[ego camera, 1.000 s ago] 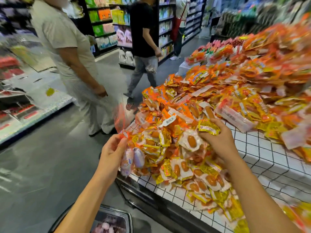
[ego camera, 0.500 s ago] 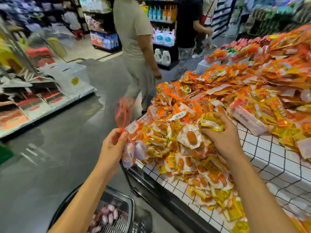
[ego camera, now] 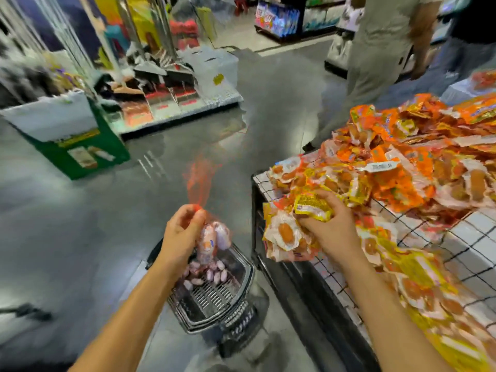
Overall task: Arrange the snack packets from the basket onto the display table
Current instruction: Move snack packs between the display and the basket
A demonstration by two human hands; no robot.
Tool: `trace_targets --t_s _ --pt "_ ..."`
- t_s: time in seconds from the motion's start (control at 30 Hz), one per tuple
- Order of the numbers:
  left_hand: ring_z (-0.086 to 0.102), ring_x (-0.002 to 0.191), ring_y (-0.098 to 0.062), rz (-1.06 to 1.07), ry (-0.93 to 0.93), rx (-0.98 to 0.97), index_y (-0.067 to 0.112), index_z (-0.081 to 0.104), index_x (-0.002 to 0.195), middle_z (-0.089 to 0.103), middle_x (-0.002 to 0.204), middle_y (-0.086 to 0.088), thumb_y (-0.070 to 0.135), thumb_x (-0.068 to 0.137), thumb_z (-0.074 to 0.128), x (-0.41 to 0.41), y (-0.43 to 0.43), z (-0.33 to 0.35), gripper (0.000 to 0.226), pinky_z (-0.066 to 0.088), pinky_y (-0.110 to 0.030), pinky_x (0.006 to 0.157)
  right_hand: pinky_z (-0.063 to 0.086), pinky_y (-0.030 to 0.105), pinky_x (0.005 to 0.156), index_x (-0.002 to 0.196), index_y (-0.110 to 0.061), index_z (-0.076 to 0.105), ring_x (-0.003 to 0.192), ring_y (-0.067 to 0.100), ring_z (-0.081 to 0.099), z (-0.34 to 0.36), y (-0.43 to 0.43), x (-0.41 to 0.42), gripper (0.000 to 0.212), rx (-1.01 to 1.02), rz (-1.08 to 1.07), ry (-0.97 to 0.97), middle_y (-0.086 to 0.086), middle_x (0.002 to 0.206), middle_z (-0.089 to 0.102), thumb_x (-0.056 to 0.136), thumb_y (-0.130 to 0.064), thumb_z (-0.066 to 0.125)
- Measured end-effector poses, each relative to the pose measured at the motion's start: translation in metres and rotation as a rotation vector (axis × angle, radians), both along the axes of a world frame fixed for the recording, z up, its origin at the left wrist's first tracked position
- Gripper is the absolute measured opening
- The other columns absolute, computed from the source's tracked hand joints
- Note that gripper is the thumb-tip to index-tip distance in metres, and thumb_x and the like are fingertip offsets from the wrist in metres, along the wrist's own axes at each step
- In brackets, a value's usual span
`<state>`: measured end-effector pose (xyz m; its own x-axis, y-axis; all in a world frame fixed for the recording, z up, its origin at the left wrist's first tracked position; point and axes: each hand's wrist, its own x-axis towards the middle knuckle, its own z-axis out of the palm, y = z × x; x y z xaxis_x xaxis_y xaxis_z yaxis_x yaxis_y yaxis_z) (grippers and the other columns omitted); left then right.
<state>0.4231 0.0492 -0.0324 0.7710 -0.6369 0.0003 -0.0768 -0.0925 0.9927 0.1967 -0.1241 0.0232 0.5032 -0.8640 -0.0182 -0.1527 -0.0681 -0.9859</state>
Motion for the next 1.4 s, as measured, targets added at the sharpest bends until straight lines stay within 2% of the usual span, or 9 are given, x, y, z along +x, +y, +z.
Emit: trace_targets --t_s 0.13,0.27,0.5,0.7,0.8,0.93,1.07,1.23,1.4 --pt "0.055 0.070 -0.005 0.075 0.064 0.071 0.018 0.062 0.087 0.063 0.073 0.012 0.016 0.096 0.060 0.042 0.035 -0.029 0.009 0.046 -0.018 0.066 0.054 0.021 0.077 0.099 -0.032 0.065 0.085 0.005 0.068 -0.034 0.022 0.058 0.046 0.035 0.061 0.047 -0.012 0.092 0.072 0.073 0.002 0.081" --pt "0.055 0.065 0.001 0.104 0.064 0.177 0.016 0.064 0.086 0.063 0.072 0.010 0.012 0.095 0.061 0.086 0.063 -0.072 0.011 0.044 -0.012 0.061 0.055 0.022 0.071 0.102 -0.026 0.066 0.081 0.009 0.068 -0.075 0.041 0.116 0.043 0.081 0.092 0.113 -0.007 0.090 0.073 0.074 0.003 0.080" --pt "0.059 0.074 0.003 -0.026 0.009 0.458 0.010 0.068 0.091 0.067 0.085 -0.001 0.007 0.092 0.065 0.154 0.084 -0.201 0.004 0.045 -0.015 0.073 0.049 0.015 0.065 0.102 -0.014 0.066 0.068 0.001 0.060 -0.190 0.070 0.198 0.038 0.185 0.032 0.172 -0.007 0.079 0.070 0.074 0.010 0.078" --pt "0.054 0.062 0.008 0.001 0.055 0.616 0.010 0.067 0.083 0.063 0.072 0.005 0.011 0.089 0.070 0.166 0.079 -0.336 0.007 0.040 -0.009 0.064 0.050 0.017 0.064 0.100 -0.014 0.064 0.069 0.003 0.061 -0.323 0.077 0.228 0.033 0.227 0.011 0.265 -0.003 0.080 0.068 0.076 0.006 0.074" --pt "0.053 0.061 0.003 -0.007 0.071 0.690 0.015 0.065 0.080 0.061 0.070 0.003 0.011 0.089 0.070 0.161 0.072 -0.409 0.011 0.039 -0.010 0.061 0.051 0.018 0.070 0.103 -0.017 0.064 0.084 0.008 0.066 -0.404 0.079 0.228 0.033 0.232 0.032 0.350 0.001 0.094 0.071 0.077 -0.002 0.077" --pt "0.051 0.059 -0.012 -0.044 0.031 0.777 0.017 0.061 0.073 0.060 0.066 -0.002 0.012 0.088 0.070 0.154 0.066 -0.509 0.018 0.041 -0.028 0.060 0.047 0.010 0.077 0.107 -0.016 0.063 0.082 -0.012 0.062 -0.499 0.079 0.227 0.039 0.250 0.040 0.383 -0.012 0.093 0.069 0.075 -0.001 0.080" --pt "0.056 0.064 -0.018 -0.104 -0.035 0.926 0.005 0.066 0.079 0.066 0.071 -0.007 0.014 0.088 0.068 0.145 0.059 -0.588 0.013 0.039 -0.030 0.060 0.054 0.028 0.087 0.107 -0.028 0.062 0.094 0.009 0.067 -0.572 0.081 0.220 0.043 0.247 0.051 0.415 0.000 0.104 0.070 0.075 -0.010 0.083" --pt "0.064 0.075 -0.028 -0.150 -0.081 1.040 0.006 0.067 0.083 0.068 0.078 -0.008 0.019 0.087 0.066 0.141 0.054 -0.642 0.014 0.048 -0.037 0.066 0.056 0.037 0.089 0.109 -0.029 0.063 0.099 0.011 0.067 -0.612 0.084 0.214 0.042 0.251 0.066 0.435 -0.002 0.108 0.068 0.075 -0.014 0.082" --pt "0.062 0.083 -0.027 -0.256 -0.074 1.016 0.013 0.061 0.090 0.066 0.089 -0.006 0.012 0.083 0.057 0.140 0.059 -0.616 0.008 0.052 -0.040 0.071 0.055 0.043 0.090 0.111 -0.028 0.062 0.103 0.013 0.066 -0.591 0.084 0.210 0.043 0.249 0.062 0.446 -0.004 0.110 0.067 0.075 -0.016 0.082"
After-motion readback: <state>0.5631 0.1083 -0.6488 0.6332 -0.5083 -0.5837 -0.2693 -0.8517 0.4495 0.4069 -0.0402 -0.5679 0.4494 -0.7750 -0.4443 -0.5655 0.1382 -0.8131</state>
